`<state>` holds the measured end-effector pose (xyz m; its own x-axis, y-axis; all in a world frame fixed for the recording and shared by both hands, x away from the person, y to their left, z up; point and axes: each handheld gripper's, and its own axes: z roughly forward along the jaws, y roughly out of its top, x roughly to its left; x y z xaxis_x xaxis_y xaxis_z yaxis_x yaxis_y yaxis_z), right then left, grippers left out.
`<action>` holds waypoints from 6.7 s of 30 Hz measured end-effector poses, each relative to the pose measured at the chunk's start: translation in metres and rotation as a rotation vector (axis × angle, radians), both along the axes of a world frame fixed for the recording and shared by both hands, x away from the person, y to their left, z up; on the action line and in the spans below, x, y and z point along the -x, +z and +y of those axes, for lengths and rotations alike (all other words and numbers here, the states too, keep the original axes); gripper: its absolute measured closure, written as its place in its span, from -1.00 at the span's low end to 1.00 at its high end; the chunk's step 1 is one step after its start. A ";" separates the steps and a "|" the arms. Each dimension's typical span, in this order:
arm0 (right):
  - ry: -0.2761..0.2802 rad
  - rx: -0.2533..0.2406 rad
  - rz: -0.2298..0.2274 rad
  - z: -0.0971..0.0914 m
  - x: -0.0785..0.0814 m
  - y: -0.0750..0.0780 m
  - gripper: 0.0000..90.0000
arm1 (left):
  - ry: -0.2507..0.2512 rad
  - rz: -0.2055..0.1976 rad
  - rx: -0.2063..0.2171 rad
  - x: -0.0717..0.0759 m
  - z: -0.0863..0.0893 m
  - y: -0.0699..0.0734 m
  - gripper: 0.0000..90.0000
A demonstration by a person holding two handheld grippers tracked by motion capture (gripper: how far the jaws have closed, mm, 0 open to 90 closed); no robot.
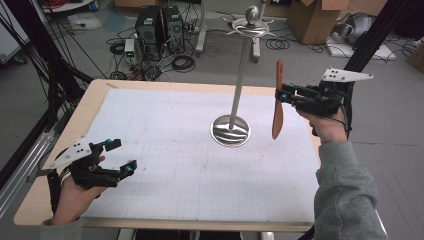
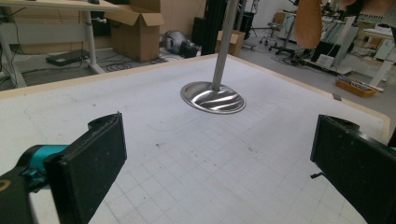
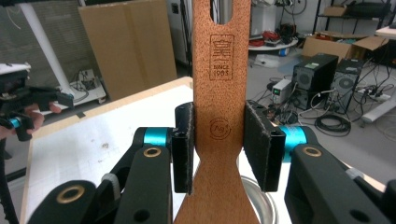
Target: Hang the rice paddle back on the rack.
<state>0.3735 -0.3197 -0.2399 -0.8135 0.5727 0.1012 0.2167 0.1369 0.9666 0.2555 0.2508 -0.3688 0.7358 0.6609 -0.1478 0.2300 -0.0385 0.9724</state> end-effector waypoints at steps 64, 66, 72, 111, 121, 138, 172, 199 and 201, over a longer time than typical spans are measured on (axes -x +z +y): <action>-0.040 -0.116 -0.095 0.017 -0.034 0.037 0.44 | 0.025 -0.002 -0.009 0.002 0.011 0.003 -0.91; -0.037 -0.112 -0.092 0.017 -0.035 0.036 0.44 | 0.028 -0.001 -0.008 0.002 0.011 0.002 -0.91; -0.028 -0.116 -0.091 0.019 -0.037 0.035 0.44 | 0.027 0.002 -0.010 0.002 0.010 0.002 -0.91; -0.090 -0.049 -0.104 0.034 -0.029 0.026 -0.03 | 0.042 -0.001 0.010 0.003 0.016 0.002 -0.91; -0.115 0.053 -0.070 0.039 -0.011 0.012 -0.52 | 0.048 -0.008 0.030 0.004 0.019 0.003 -0.91; -0.050 0.050 -0.013 0.042 0.009 -0.039 -0.77 | 0.065 0.023 0.001 -0.007 0.013 -0.010 -0.91; -0.119 0.025 0.020 -0.002 0.062 -0.117 -0.76 | 0.090 0.016 0.010 -0.019 0.006 -0.024 -0.91; -0.181 -0.026 0.063 -0.044 0.083 -0.168 -0.76 | 0.130 0.068 0.020 -0.027 0.013 -0.044 -0.91; -0.184 -0.030 0.066 -0.047 0.083 -0.170 -0.76 | 0.135 0.069 0.021 -0.027 0.013 -0.045 -0.91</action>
